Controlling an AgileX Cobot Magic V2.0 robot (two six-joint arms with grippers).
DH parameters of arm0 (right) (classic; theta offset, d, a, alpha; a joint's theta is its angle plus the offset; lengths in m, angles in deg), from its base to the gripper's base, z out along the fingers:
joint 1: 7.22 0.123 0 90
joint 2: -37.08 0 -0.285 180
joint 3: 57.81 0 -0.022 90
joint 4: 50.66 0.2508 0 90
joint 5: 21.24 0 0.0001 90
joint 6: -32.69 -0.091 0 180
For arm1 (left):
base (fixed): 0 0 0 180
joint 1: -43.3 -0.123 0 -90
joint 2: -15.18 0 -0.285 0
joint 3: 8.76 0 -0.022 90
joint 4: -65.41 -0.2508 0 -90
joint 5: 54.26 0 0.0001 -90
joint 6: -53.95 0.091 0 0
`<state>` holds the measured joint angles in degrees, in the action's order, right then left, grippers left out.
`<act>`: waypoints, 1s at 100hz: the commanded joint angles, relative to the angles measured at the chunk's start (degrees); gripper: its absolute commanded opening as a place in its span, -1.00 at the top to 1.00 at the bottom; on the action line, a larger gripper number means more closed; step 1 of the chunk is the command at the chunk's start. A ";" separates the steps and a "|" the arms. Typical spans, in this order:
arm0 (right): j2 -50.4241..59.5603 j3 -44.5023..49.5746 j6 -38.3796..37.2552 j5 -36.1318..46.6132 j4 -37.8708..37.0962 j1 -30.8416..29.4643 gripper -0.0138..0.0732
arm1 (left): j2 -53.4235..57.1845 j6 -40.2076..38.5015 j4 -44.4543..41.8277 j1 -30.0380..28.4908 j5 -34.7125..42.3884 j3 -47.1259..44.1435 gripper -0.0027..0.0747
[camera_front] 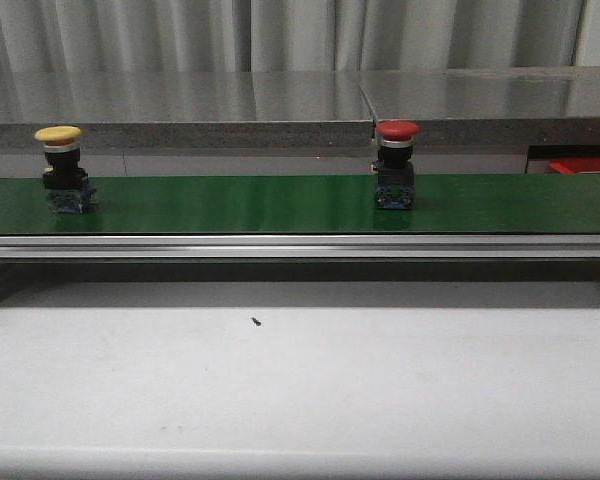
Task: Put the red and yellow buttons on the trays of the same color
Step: 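Reach the right gripper down to the red button at the belt's end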
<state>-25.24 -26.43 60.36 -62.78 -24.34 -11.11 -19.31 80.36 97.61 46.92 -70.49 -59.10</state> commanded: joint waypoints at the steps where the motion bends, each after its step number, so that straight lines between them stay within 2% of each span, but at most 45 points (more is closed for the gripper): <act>1: 0.27 -1.79 0.58 3.88 3.77 0.15 -0.80 | -0.06 0.11 1.31 0.42 4.29 1.52 0.98; 14: -1.81 -3.76 0.58 4.75 4.19 0.22 -0.80 | -0.06 0.11 1.31 0.42 4.29 1.52 0.98; 31: -10.22 -9.72 1.52 2.20 3.92 0.42 -0.80 | -0.06 0.11 1.31 0.42 4.29 1.52 0.98; 70: -31.10 -22.40 2.97 1.53 2.24 7.09 -0.80 | -0.06 0.11 1.31 0.42 4.29 1.52 0.98; 100: -40.86 -30.81 2.97 2.17 2.24 7.16 -0.80 | -0.06 0.11 1.31 0.42 4.29 1.52 0.98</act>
<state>-66.51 -53.52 62.52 -62.99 -22.90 -3.99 -19.31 80.50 97.73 46.92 -70.38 -59.10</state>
